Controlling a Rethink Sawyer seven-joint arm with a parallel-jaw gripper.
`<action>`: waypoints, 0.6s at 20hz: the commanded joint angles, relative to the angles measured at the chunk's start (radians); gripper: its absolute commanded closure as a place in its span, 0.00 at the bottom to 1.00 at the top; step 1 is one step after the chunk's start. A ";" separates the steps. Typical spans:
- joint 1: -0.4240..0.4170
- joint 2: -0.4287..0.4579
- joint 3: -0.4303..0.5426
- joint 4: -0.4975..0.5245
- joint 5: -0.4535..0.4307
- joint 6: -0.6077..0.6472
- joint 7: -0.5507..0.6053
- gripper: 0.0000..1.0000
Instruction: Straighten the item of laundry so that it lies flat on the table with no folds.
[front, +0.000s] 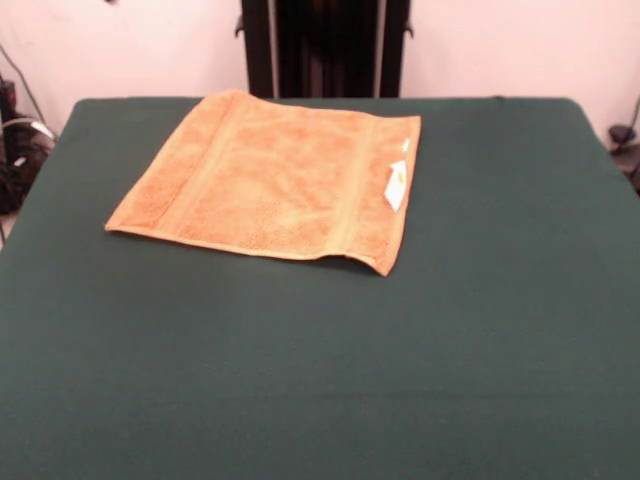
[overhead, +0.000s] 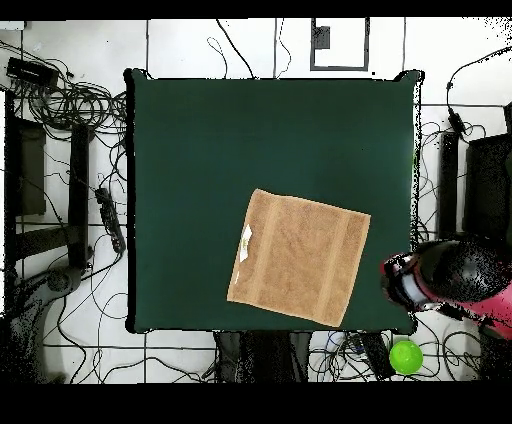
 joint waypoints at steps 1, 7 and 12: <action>-0.051 -0.128 0.044 -0.059 -0.125 0.214 -0.393 0.00; -0.119 -0.225 0.091 -0.056 -0.151 0.296 -0.491 0.00; -0.143 -0.271 0.106 -0.068 -0.156 0.347 -0.546 0.00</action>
